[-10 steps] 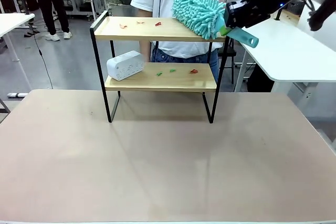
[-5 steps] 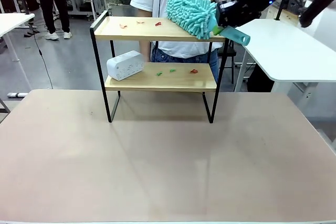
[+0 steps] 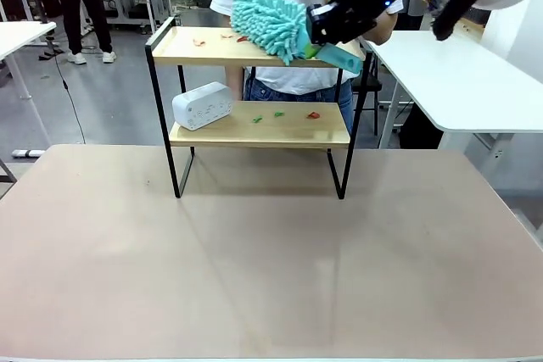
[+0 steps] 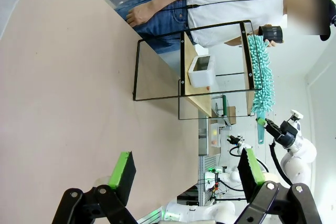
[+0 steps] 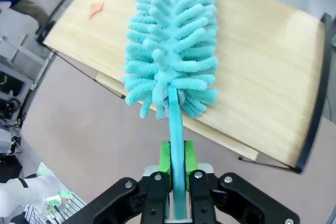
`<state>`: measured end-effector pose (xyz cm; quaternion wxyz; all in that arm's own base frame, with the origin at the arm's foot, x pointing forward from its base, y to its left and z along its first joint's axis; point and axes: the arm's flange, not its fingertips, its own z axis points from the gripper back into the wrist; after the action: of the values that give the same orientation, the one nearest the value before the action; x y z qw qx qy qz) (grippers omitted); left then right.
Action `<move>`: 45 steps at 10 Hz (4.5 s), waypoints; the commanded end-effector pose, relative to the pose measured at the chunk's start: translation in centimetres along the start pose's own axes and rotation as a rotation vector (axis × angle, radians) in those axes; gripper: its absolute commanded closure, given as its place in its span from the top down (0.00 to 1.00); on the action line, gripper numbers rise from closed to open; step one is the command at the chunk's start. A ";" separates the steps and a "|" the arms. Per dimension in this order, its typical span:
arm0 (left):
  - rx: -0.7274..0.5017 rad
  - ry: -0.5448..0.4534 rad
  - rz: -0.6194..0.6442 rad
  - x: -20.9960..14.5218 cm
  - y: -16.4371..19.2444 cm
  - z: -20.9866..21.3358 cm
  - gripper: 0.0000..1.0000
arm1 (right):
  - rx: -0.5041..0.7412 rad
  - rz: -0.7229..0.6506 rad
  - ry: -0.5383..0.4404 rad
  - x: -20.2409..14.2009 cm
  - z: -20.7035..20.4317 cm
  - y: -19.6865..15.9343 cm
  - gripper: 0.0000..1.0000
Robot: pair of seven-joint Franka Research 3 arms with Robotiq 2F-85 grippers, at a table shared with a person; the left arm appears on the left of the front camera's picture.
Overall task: Clean the shelf.
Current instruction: Clean the specific tier of the Shelf with the Duster once objects are removed, then clean the remaining tier of the Shelf with the Duster once objects are removed.
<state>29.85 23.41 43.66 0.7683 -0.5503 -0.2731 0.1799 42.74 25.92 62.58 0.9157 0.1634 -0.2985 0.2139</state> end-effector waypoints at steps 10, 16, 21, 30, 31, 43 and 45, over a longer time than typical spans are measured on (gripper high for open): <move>-0.009 0.006 -0.011 -0.1 -0.3 0.1 1.00 | 0.429 0.347 0.308 0.6 4.6 -0.7 0.12; -0.009 0.006 -0.011 -0.1 -0.3 0.1 1.00 | 0.630 0.322 0.341 -2.0 9.0 -3.7 0.12; -0.009 0.006 -0.011 -0.1 -0.3 0.1 1.00 | 0.894 -0.152 0.129 -7.5 17.1 -13.6 0.12; -0.009 0.006 -0.011 -0.1 -0.3 0.1 1.00 | 0.834 -0.849 -0.151 -34.0 14.9 -35.6 0.12; -0.009 0.006 -0.011 -0.1 -0.3 0.1 1.00 | 0.839 -0.879 -0.119 -35.5 13.0 -35.6 0.12; -0.009 0.006 -0.011 -0.1 -0.3 0.1 1.00 | 0.817 -0.918 -0.084 -36.3 11.6 -35.9 0.12; -0.009 0.006 -0.011 -0.1 -0.3 0.1 1.00 | 0.817 -0.918 -0.084 -36.3 11.6 -35.9 0.12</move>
<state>29.84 23.39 43.68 0.7685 -0.5500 -0.2730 0.1796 28.19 -20.23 42.48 0.7709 0.6142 -0.1264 -0.1122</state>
